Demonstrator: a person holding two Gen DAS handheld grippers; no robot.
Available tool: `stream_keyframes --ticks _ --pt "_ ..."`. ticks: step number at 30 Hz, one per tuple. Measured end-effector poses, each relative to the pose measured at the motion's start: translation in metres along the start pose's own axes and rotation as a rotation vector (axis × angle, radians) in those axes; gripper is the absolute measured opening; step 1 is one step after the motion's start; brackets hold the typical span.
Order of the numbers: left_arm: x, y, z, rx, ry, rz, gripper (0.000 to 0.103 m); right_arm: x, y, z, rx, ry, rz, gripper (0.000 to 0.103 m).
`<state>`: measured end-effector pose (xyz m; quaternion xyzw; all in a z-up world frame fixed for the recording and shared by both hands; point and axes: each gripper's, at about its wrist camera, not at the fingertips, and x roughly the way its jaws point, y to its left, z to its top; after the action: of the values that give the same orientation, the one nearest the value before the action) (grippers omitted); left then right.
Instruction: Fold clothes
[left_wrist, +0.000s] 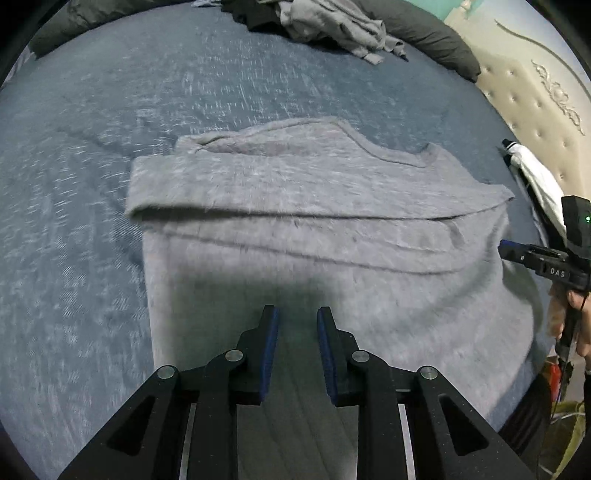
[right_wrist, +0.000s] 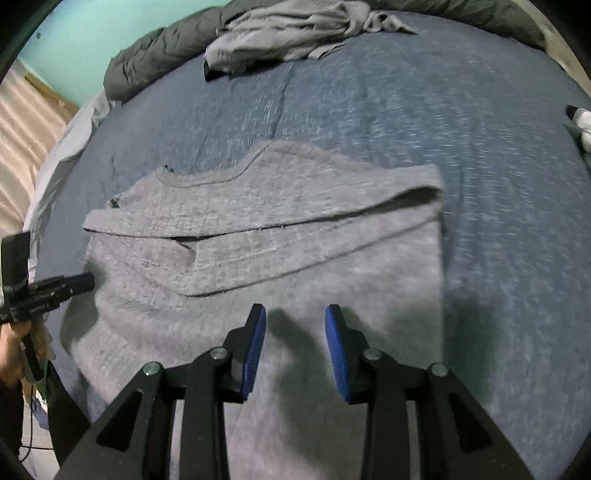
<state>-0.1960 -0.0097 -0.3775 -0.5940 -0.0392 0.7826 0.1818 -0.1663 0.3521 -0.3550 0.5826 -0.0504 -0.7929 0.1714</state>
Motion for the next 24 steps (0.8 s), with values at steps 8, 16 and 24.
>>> stream_keyframes --ticks 8,16,24 --pt "0.009 0.021 0.032 -0.027 -0.029 -0.018 0.024 0.041 0.004 0.017 -0.087 0.093 -0.068 0.033" --pt "-0.012 0.046 0.069 -0.052 -0.102 0.038 0.024 0.033 -0.005 0.06 -0.095 0.001 -0.123 0.033" --pt "-0.028 0.069 0.063 -0.054 -0.15 0.062 0.024 -0.01 -0.044 0.086 0.035 -0.174 -0.119 0.033"
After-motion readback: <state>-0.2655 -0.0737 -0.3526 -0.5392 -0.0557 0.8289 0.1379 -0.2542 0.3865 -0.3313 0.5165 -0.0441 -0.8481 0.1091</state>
